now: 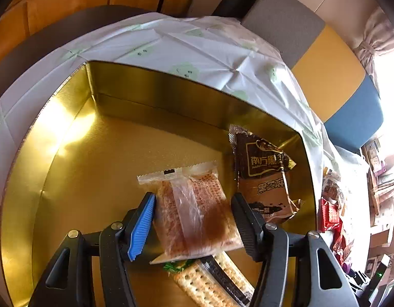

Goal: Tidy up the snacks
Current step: 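Drop the bread pack into the tin with left tool while right tool grasps purple pack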

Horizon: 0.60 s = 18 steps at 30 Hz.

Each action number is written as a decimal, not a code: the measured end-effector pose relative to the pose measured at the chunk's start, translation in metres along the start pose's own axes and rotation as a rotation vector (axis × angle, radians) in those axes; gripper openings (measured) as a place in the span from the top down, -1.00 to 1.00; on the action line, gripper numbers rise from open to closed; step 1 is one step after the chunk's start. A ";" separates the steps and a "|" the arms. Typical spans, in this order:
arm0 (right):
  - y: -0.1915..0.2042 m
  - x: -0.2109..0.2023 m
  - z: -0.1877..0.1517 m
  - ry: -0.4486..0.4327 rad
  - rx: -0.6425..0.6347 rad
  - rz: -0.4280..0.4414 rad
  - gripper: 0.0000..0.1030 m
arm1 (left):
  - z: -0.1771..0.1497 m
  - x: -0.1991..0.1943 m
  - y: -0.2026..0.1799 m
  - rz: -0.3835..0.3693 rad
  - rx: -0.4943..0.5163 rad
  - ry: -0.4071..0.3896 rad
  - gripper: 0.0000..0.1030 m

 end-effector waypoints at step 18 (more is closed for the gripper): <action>0.005 -0.001 -0.003 -0.010 -0.024 -0.024 0.11 | -0.055 -0.088 -0.025 0.119 0.219 -0.260 -0.45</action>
Point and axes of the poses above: each gripper's, at about its wrist camera, not at the fingertips, and x roughly the way its jaws point, y to its left, z to its top, the point moved 7 cm from there along x, roughly the way its jaws point, and after that the axes turned 6 degrees about z, right-handed, at the moved point
